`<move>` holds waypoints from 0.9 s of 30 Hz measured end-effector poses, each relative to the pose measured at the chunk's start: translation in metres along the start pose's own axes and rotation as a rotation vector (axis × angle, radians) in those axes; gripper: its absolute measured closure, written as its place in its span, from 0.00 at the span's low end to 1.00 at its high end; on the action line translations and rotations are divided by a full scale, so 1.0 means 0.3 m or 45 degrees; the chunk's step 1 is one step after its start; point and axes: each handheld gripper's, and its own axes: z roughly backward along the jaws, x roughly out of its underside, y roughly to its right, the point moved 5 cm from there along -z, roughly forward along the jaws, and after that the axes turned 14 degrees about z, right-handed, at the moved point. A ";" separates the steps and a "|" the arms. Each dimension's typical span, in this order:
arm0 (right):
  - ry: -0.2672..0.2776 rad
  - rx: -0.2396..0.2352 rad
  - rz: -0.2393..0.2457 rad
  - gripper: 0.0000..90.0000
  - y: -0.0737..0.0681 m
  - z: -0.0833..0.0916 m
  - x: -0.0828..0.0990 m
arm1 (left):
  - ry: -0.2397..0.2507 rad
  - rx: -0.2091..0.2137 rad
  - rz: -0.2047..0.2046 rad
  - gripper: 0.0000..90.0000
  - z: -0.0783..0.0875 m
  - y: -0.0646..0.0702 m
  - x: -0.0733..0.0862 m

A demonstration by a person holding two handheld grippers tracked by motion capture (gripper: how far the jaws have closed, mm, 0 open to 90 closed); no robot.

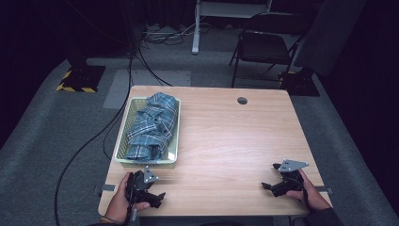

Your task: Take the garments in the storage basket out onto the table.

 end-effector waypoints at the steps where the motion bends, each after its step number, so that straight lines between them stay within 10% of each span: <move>1: 0.000 0.000 0.000 0.01 0.000 0.000 0.000 | -0.002 0.001 -0.001 0.04 0.002 0.001 -0.001; 27: 0.000 0.000 0.001 0.01 0.000 0.000 0.000 | 0.031 -0.015 -0.026 0.06 0.069 0.017 -0.037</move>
